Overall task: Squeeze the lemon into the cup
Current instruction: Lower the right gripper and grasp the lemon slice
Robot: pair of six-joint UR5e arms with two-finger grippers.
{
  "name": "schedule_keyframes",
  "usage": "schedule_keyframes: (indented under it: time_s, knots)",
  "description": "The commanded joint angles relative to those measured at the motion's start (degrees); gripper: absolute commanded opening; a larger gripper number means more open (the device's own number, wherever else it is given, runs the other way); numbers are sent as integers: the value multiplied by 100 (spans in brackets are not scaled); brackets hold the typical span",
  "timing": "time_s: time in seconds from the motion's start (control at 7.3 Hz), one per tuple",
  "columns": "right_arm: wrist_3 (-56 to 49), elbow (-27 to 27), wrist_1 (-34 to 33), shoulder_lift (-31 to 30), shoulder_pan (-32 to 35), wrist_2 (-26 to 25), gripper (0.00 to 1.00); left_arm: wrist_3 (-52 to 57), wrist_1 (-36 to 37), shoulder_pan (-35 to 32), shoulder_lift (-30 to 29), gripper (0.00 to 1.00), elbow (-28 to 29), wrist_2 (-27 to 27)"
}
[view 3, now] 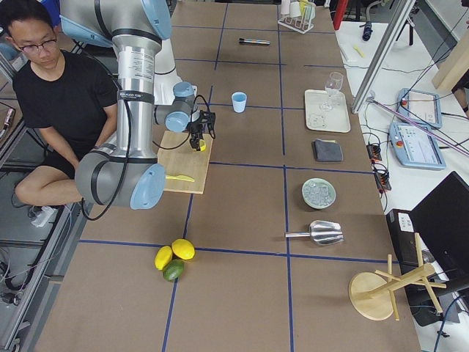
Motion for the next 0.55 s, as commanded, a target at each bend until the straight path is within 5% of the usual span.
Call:
schedule_keyframes:
  time_s: [0.0,0.14,0.41]
  knots:
    - [0,1,0,1,9,-6,35,0,0,0,0,100,-1,0]
    - [0,62,0,-25,10,-6,24,0,0,0,0,100,-10,0]
    - [9,194,-26,-60,10,-6,22,0,0,0,0,100,-10,0]
